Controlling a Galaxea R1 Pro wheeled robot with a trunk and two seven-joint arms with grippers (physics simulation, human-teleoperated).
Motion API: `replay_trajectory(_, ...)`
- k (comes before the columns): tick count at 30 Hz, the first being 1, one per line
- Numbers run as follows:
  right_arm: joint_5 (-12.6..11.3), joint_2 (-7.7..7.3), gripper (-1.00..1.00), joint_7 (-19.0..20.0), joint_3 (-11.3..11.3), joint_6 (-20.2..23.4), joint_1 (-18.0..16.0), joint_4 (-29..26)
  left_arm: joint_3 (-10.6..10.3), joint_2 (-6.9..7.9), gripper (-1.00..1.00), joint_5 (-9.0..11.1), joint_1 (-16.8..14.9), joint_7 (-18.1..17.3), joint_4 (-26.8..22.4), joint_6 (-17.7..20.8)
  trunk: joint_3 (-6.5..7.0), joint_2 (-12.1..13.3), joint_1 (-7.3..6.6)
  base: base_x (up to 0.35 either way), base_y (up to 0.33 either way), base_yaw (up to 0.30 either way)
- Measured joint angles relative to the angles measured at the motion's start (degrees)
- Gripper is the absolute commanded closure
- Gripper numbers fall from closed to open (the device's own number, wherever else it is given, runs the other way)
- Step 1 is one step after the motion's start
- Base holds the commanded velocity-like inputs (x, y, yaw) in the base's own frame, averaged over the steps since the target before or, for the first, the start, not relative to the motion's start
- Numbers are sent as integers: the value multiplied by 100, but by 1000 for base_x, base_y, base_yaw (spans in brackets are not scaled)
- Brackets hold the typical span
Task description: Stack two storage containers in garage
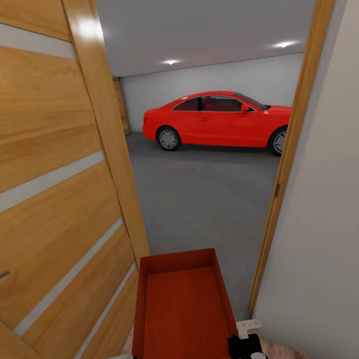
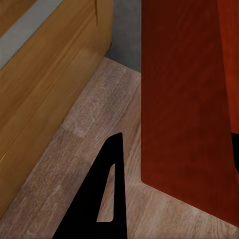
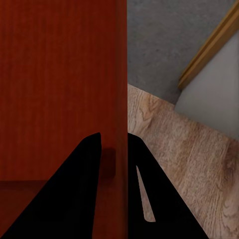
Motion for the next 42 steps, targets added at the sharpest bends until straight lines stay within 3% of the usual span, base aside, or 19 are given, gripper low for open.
replay_trajectory(13,-1,0,100,0,-3,1,0,5,-1,0,100,-1,0,0,1,0,0,0,0,0,0,-183)
replay_trajectory(42,1,0,100,0,-1,0,0,-1,0,0,100,0,0,-1,0,0,0,0,0,2,37,-2)
